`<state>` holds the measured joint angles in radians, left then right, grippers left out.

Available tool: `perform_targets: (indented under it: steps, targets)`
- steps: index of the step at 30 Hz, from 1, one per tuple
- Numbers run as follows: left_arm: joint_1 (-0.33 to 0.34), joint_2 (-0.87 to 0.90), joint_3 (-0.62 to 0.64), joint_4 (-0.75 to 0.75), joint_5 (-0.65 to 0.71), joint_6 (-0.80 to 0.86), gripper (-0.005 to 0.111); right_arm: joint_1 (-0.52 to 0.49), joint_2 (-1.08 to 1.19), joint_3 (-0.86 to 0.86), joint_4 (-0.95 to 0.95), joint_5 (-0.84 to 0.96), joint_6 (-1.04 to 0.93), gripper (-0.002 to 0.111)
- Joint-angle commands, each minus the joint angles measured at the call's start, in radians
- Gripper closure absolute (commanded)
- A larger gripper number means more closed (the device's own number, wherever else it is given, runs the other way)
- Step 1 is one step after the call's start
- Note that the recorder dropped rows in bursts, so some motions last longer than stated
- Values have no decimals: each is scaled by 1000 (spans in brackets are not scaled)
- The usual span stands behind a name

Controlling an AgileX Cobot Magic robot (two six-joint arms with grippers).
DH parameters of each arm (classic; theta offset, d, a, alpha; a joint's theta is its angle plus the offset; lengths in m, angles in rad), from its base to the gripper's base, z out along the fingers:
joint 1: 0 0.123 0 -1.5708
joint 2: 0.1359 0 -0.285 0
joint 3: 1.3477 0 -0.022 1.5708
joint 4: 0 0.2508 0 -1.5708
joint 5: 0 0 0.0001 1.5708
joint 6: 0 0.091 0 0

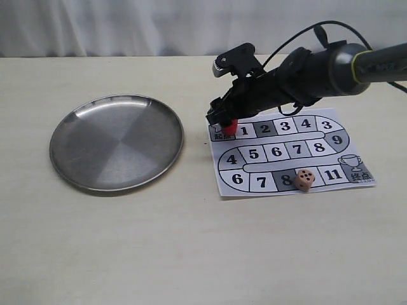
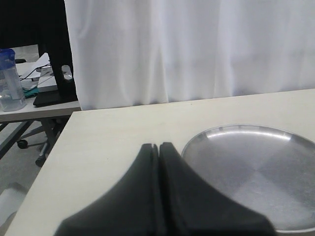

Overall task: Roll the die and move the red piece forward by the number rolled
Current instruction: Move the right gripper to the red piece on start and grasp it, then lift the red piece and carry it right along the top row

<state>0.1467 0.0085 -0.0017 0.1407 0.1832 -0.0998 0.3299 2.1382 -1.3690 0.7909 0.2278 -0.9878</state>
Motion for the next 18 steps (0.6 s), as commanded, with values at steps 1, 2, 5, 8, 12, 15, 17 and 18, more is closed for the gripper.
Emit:
perform_targets:
  steps: [1, 2, 5, 8, 12, 15, 17, 18]
  targets:
    - [-7, -5, 2, 3, -11, 3, 107, -5, 19, -3, 2, 5, -3, 36]
    - [-7, -5, 2, 3, -11, 3, 107, -5, 23, -3, 2, 10, -3, 36]
    - [-7, -5, 2, 3, -11, 3, 107, -5, 34, -3, 2, 15, -3, 46]
    - [-7, -5, 2, 3, -11, 3, 107, -5, 36, -3, 2, 8, -3, 71]
    - [-7, -5, 2, 3, -11, 3, 107, -5, 27, -3, 2, 7, 9, 100]
    - [-7, -5, 2, 3, -11, 3, 107, -5, -3, -3, 2, 11, 16, 104]
    - [-7, -5, 2, 3, -11, 3, 107, -5, -33, -3, 2, 16, 16, 104]
    - [-7, -5, 2, 3, -11, 3, 107, -5, -46, -3, 2, 23, 16, 104]
